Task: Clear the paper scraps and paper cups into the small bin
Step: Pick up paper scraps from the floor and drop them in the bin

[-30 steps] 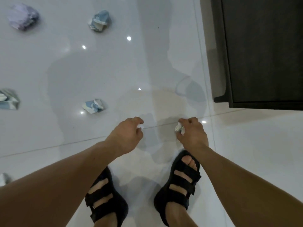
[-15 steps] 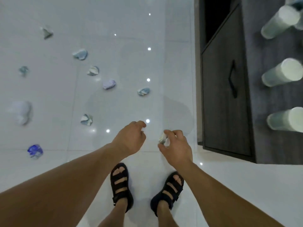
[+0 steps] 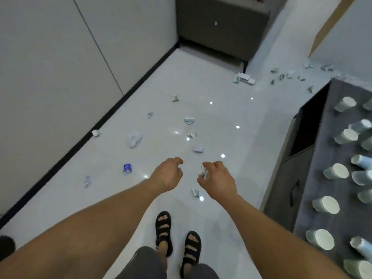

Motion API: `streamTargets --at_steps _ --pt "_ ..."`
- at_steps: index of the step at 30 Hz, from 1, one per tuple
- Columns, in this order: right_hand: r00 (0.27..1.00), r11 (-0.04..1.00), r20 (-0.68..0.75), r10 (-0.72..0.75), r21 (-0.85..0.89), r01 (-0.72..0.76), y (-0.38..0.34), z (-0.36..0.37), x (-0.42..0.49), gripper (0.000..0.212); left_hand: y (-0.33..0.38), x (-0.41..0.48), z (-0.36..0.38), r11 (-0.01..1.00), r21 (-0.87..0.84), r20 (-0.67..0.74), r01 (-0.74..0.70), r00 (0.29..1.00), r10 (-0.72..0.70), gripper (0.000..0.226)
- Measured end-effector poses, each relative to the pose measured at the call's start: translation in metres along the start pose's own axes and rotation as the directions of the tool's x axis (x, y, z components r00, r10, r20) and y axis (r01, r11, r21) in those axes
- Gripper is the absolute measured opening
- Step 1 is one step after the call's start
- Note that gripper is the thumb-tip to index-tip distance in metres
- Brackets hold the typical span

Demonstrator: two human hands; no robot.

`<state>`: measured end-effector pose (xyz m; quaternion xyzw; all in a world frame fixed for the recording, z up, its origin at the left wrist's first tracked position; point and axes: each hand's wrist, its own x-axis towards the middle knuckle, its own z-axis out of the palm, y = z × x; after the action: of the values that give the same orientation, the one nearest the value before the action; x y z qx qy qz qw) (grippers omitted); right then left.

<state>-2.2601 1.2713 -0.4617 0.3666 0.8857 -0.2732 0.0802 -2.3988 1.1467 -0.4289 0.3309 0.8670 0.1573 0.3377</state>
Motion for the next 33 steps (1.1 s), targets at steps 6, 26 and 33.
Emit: streamTargets --at_steps 6,26,33 --pt "0.936 0.93 0.106 -0.335 -0.124 0.346 -0.117 -0.006 -0.015 0.053 -0.062 -0.089 -0.07 0.973 -0.145 -0.254 0.177 0.944 -0.21 0.04" --pt "0.316 0.315 0.498 -0.808 -0.089 0.945 -0.532 0.223 -0.267 0.057 -0.426 -0.506 -0.098 0.602 -0.625 -0.443 0.497 0.409 -0.798 0.039" --pt "0.207 0.215 0.503 -0.839 -0.043 0.976 -0.63 0.282 -0.307 0.056 -0.52 -0.571 -0.141 0.558 -0.628 -0.444 0.542 0.339 -0.829 0.04"
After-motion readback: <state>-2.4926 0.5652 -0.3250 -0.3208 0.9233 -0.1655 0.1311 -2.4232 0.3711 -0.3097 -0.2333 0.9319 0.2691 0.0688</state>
